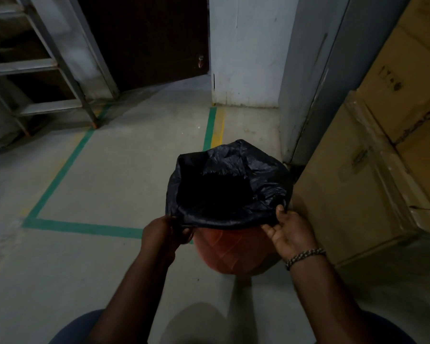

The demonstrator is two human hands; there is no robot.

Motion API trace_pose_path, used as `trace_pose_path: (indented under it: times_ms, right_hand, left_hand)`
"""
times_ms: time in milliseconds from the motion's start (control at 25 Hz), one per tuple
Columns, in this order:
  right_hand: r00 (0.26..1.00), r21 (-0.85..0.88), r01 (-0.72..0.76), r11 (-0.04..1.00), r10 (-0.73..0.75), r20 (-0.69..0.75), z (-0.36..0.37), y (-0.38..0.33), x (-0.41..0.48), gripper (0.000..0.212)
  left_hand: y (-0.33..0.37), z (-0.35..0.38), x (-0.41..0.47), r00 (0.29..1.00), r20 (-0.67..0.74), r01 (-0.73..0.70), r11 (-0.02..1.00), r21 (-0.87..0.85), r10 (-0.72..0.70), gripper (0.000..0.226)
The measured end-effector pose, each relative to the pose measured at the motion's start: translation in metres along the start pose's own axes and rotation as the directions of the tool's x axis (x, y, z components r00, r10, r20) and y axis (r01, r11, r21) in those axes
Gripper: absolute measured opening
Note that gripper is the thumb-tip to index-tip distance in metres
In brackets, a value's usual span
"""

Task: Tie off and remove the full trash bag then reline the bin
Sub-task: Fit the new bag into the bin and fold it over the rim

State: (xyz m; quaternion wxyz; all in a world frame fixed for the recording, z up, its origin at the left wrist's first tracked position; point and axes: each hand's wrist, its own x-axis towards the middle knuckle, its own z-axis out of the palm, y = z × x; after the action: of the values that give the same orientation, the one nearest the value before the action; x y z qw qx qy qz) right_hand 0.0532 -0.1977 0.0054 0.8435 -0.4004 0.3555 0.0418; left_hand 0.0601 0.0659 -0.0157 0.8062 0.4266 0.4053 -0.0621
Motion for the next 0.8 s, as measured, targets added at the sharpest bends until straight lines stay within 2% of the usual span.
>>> trace_pose_path:
  times_ms: [160, 280, 320, 400, 480, 560, 680, 760, 800]
  right_hand:
    - [0.998, -0.036, -0.046, 0.998, 0.047, 0.034, -0.005, -0.006, 0.001, 0.015]
    - [0.998, -0.043, -0.054, 0.998, 0.055, 0.035, -0.01, -0.012, 0.0, 0.013]
    - [0.998, -0.035, -0.057, 0.998, 0.058, 0.04, -0.011, -0.014, -0.001, 0.013]
    - [0.997, -0.022, -0.059, 0.998, 0.06, 0.04, -0.015, -0.017, -0.001, 0.014]
    - [0.997, -0.017, -0.061, 0.998, 0.062, 0.035, -0.02, -0.019, 0.0, 0.015]
    - [0.998, -0.017, -0.062, 0.998, 0.063, 0.032, -0.023, -0.02, 0.001, 0.015]
    - [0.997, -0.027, -0.068, 0.997, 0.069, 0.031, -0.026, -0.021, 0.003, 0.015]
    - [0.997, -0.044, -0.066, 0.997, 0.068, 0.041, -0.028, -0.021, 0.003, 0.016]
    - [0.997, -0.049, -0.064, 0.997, 0.066, 0.048, -0.027, -0.022, 0.002, 0.017]
  left_hand:
    - [-0.006, -0.013, 0.004, 0.993, -0.054, -0.083, 0.939, 0.335, 0.107, 0.005]
    - [-0.006, -0.02, 0.008, 0.941, -0.157, -0.195, 0.858, 0.476, 0.301, 0.011]
    - [-0.005, -0.02, 0.009, 0.944, -0.145, -0.191, 0.846, 0.498, 0.298, 0.008]
    - [-0.002, -0.017, 0.01, 0.976, -0.118, -0.119, 0.9, 0.42, 0.184, 0.008]
    - [-0.003, -0.013, 0.012, 0.995, -0.091, -0.026, 0.977, 0.214, 0.046, 0.013]
    - [-0.001, -0.01, 0.013, 1.0, 0.012, -0.001, 0.994, 0.108, -0.001, 0.023]
    - [0.003, -0.007, 0.01, 0.996, 0.09, -0.031, 0.975, 0.219, 0.011, 0.02]
    - [0.003, -0.006, 0.005, 0.999, 0.033, -0.002, 0.966, 0.26, -0.007, 0.014]
    - [0.003, -0.006, 0.004, 1.0, -0.002, 0.014, 0.965, 0.261, -0.015, 0.02]
